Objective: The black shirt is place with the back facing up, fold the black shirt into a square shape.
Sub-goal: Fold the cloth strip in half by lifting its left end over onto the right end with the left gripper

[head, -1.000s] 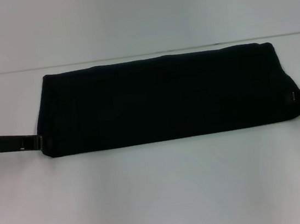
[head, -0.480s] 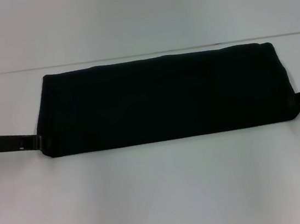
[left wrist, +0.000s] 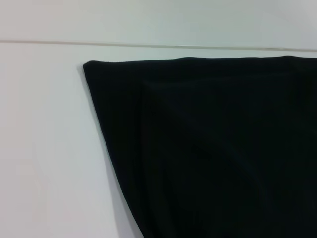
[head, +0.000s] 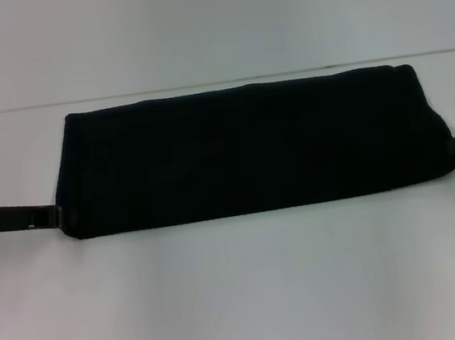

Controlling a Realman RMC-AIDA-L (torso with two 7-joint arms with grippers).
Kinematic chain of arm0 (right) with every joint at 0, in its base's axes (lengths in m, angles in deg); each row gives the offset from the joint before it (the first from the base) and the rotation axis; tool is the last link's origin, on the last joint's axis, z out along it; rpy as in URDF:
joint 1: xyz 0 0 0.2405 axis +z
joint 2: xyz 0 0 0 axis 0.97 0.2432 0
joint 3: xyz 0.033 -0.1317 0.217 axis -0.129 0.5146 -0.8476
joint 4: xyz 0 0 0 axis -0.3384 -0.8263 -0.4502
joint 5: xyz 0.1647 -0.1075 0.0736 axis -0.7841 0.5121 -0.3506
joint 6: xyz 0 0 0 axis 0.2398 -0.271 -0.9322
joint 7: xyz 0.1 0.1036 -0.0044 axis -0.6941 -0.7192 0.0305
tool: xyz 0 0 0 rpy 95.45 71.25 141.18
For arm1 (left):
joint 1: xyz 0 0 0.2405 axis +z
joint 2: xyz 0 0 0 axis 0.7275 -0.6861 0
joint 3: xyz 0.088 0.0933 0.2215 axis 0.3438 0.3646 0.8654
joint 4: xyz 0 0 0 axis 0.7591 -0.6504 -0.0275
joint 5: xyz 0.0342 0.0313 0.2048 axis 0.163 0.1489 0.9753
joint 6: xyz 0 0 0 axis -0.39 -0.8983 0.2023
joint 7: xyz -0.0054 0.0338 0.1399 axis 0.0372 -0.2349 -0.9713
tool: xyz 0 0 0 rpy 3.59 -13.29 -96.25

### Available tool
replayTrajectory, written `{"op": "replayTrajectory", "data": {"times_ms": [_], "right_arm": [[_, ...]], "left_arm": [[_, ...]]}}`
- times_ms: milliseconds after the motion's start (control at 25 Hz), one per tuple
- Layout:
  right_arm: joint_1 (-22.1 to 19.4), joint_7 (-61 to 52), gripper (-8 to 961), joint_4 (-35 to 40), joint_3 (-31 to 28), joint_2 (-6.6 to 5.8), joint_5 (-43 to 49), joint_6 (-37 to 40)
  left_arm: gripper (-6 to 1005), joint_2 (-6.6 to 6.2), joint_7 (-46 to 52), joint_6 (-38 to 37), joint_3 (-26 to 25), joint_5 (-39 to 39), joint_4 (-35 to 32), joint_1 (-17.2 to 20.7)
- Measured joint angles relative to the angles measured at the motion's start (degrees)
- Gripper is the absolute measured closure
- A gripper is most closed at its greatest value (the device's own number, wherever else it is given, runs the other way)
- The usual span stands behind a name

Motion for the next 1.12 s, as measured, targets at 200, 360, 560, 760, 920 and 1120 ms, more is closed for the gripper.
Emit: {"op": "replayTrajectory", "data": {"times_ms": [200,360,560,760,920,1120], "right_arm": [[-0.58,-0.01,942,0.06,-1.14,-0.06,-0.05,-0.60],[-0.97,-0.03,942,0.12,-1.40,-0.11,-0.05,-0.58],[-1.29,-0.04,942,0.14,-1.40,-0.10,-0.05,-0.63],[-1.36,0.00,941,0.14,-1.40,0.08,-0.04,-0.72],[-1.37,0.10,941,0.14,-1.39,0.13,-0.04,-0.71],[-1.37,0.63,941,0.11,-1.39,0.17,-0.07,-0.71]], "left_arm": [[927,0.11,-0.08,0.65,-0.17,-0.02,-0.35,0.39],[920,0.04,-0.13,0.78,-0.33,-0.02,-0.45,0.61],[910,-0.05,-0.14,0.78,-0.35,0.00,-0.49,0.67],[901,-0.21,-0.09,0.38,-0.35,0.00,-0.41,0.28],[893,-0.07,-0.15,0.86,-0.35,-0.01,-0.52,0.32],[861,0.08,-0.17,0.97,-0.32,-0.07,-0.63,0.54]]}}
